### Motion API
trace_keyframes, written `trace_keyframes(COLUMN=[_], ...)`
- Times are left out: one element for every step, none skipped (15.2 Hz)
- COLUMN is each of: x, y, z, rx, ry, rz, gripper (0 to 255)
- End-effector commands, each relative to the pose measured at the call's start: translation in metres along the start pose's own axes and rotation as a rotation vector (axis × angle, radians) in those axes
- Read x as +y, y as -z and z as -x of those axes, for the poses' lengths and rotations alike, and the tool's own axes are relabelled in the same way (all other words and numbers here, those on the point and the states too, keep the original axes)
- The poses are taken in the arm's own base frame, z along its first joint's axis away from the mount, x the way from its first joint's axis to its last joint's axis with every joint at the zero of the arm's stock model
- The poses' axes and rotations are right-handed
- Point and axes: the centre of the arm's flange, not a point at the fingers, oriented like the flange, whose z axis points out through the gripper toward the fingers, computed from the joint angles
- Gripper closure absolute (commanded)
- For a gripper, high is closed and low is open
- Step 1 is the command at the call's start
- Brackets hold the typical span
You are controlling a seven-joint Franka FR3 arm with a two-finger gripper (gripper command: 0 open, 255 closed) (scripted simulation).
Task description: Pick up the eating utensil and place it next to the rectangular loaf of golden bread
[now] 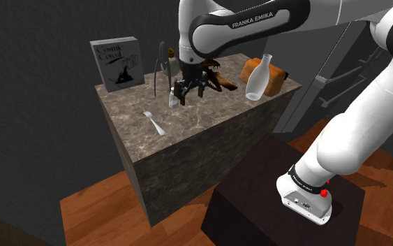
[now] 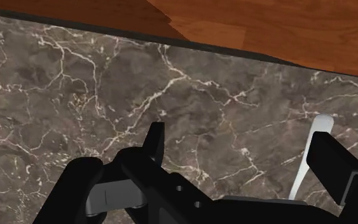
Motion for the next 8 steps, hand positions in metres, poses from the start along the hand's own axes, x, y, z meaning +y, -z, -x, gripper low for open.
trace_keyframes(x=[-0.015, -0.023, -0.031, -0.039, -0.047, -0.054, -0.062, -0.070], y=[-0.012, -0.018, -0.024, -0.031, -0.037, -0.043, -0.050, -0.056], z=[-0.018, -0.028, -0.037, -0.046, -0.055, -0.064, -0.074, -0.083], rx=[-0.010, -0.015, -0.020, -0.024, -0.029, -0.034, -0.039, -0.043], ry=[-0.010, -0.015, -0.019, -0.024, -0.028, -0.033, -0.037, -0.042], rz=[-0.004, -0.006, -0.007, -0.009, -0.011, -0.012, -0.014, -0.016], gripper=[0, 0, 0, 0, 0, 0, 0, 0])
